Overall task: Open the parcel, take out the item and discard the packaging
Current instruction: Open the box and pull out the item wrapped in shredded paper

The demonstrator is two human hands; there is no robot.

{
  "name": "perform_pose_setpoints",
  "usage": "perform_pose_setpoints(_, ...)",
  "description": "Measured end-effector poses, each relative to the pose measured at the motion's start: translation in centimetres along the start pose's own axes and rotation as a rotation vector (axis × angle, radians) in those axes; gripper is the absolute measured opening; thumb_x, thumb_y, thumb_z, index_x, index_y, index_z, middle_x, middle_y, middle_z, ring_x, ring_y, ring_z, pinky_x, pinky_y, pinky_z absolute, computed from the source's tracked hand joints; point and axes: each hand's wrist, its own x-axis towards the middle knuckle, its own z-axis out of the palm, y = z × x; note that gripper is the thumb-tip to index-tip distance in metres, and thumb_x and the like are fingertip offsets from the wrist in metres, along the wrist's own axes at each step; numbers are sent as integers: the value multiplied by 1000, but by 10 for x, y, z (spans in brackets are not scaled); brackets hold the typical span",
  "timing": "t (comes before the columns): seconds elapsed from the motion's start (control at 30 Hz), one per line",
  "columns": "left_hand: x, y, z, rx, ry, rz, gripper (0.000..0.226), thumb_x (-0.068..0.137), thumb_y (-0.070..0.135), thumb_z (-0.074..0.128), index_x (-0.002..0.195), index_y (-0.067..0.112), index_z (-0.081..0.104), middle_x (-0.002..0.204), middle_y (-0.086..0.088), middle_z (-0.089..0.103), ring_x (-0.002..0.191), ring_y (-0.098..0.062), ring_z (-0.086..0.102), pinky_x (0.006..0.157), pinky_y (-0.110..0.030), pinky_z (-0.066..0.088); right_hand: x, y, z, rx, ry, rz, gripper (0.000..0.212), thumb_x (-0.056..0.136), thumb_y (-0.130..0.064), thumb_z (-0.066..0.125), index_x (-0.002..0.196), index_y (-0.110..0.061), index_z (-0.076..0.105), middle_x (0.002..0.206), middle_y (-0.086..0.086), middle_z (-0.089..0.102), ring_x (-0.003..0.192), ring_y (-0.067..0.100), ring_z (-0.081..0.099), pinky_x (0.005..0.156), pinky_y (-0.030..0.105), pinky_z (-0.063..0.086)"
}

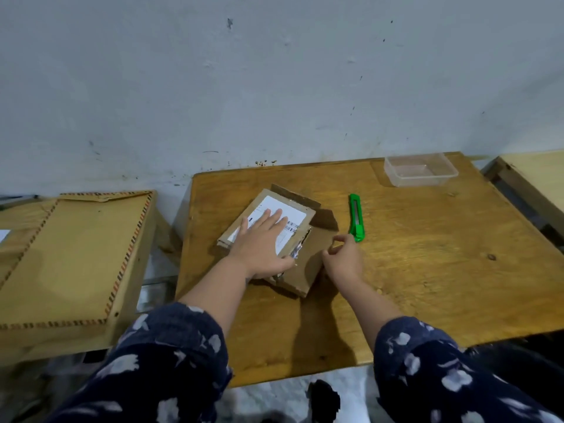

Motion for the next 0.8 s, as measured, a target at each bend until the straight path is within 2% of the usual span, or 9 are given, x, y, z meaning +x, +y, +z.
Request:
perform_pose_setpoints(0.07, -11, -6, -3, -4, -26, 61, 86, 83, 52, 55, 152, 27, 10, 161, 9, -1, 147, -11, -6, 119, -49, -4, -13, -1, 0, -182, 114, -161, 48, 82, -19, 68, 125, -23, 47, 120, 7, 54, 114, 27, 52, 95, 42, 47)
perform_pose_setpoints(0.17, -27, -14, -4, 3, -23, 129, 81, 85, 42, 56, 151, 28, 12, 161, 11, 2, 147, -10, -4, 119, -49, -2, -25, -10, -11, -502, 241, -521, 55, 82, -28, 68, 132, -32, 47, 141, 3, 41, 131, 26, 33, 107, 40, 30)
perform_pose_setpoints(0.3, -50, -27, 8, -17, 171, 82, 83, 81, 48, 50, 151, 29, 9, 161, 7, -2, 147, -15, -9, 118, -52, -5, -21, -17, -14, -658, 82, -831, 34, 88, -22, 59, 121, -30, 63, 137, -5, 54, 134, 19, 40, 115, 43, 17)
perform_pose_setpoints(0.4, -68, -38, 23, -186, 302, -131, 108, 76, 62, 61, 151, 25, -8, 159, 5, -17, 146, -18, -14, 117, -48, -7, -18, -16, -12, -584, 49, -849, 29, 89, -19, 59, 115, -24, 68, 125, -2, 65, 117, 20, 59, 109, 43, 33)
perform_pose_setpoints(0.47, -78, -43, 29, -397, 278, -273, 121, 72, 60, 70, 149, 25, -17, 158, 7, -20, 147, -18, -7, 118, -45, 3, -17, -14, -13, -571, 111, -919, 25, 86, -16, 64, 110, -20, 71, 117, 3, 69, 104, 24, 66, 97, 43, 45)
perform_pose_setpoints(0.57, -81, -41, 28, -565, 251, -352, 124, 72, 53, 74, 148, 26, -20, 159, 10, -15, 147, -20, 7, 114, -46, 21, -19, -17, -19, -571, 197, -1011, 20, 86, -15, 64, 103, -17, 73, 107, 5, 73, 93, 26, 70, 84, 39, 49)
perform_pose_setpoints(0.63, -76, -40, 29, -581, 255, -349, 120, 75, 47, 75, 150, 25, -16, 161, 6, -2, 145, -22, 18, 113, -43, 26, -18, -24, -23, -533, 228, -1047, 19, 87, -15, 61, 102, -16, 73, 103, 5, 73, 88, 26, 70, 78, 39, 52)
perform_pose_setpoints(0.73, -70, -40, 30, -609, 241, -313, 112, 75, 39, 77, 152, 25, -4, 151, -2, 37, 133, -23, 42, 106, -37, 39, -20, -39, -29, -405, 276, -1055, 19, 91, -16, 56, 103, -13, 71, 97, 6, 72, 81, 27, 66, 68, 39, 53)
perform_pose_setpoints(0.8, -68, -41, 30, -599, 225, -296, 109, 76, 39, 76, 152, 22, 0, 146, -3, 43, 130, -21, 46, 104, -33, 40, -21, -52, -32, -273, 277, -968, 21, 93, -16, 54, 110, -13, 65, 98, 5, 69, 85, 23, 63, 68, 33, 50)
